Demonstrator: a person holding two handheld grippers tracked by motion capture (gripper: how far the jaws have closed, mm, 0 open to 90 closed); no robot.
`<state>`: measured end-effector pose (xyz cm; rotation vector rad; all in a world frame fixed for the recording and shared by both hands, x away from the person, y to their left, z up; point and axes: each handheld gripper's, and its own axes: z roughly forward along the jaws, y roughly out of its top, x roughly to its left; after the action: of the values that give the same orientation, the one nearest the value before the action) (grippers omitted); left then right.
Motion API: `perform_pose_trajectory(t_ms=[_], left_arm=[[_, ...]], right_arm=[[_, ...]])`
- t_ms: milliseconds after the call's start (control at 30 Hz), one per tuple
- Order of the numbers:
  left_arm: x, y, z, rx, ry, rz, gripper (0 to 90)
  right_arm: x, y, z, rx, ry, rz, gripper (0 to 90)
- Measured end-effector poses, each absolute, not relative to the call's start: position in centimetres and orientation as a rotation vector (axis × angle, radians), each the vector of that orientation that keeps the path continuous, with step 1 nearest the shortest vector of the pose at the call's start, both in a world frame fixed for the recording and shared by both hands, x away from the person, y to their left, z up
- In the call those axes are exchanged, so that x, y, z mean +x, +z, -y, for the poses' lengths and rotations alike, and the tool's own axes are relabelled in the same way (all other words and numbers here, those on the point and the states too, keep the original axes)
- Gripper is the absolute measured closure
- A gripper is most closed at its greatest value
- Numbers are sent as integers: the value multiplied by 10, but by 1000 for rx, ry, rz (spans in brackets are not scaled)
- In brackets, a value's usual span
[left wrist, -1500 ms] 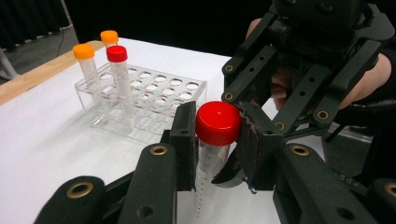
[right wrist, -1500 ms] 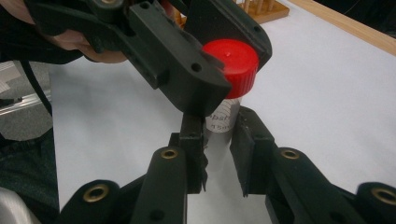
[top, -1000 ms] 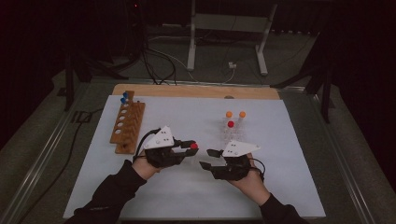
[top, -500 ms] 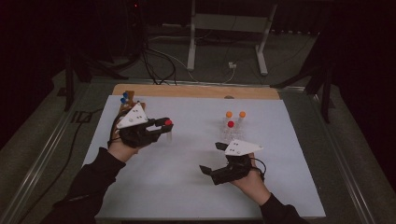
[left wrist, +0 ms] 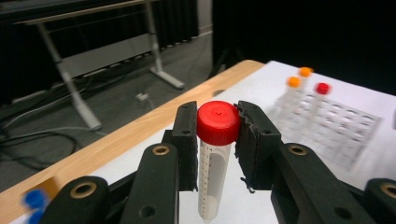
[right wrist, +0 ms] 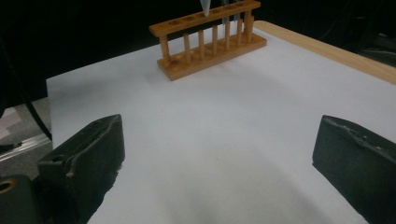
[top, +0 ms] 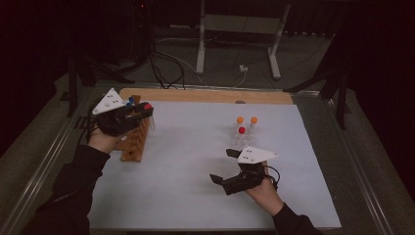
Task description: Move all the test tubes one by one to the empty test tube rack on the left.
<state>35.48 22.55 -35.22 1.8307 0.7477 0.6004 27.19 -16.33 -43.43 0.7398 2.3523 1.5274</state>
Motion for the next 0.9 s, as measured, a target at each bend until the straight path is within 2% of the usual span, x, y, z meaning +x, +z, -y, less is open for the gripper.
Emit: perform_pose_trajectory(t_ms=[433,900], left_arm=[[382,-354,-266,1777,674,-908,715],[407,-367,-287,1739,728,-1026,715]], right_arm=[[272,-436,162,735,1520,-2362,21],[272,-436,163,728,1523,-2365,21]])
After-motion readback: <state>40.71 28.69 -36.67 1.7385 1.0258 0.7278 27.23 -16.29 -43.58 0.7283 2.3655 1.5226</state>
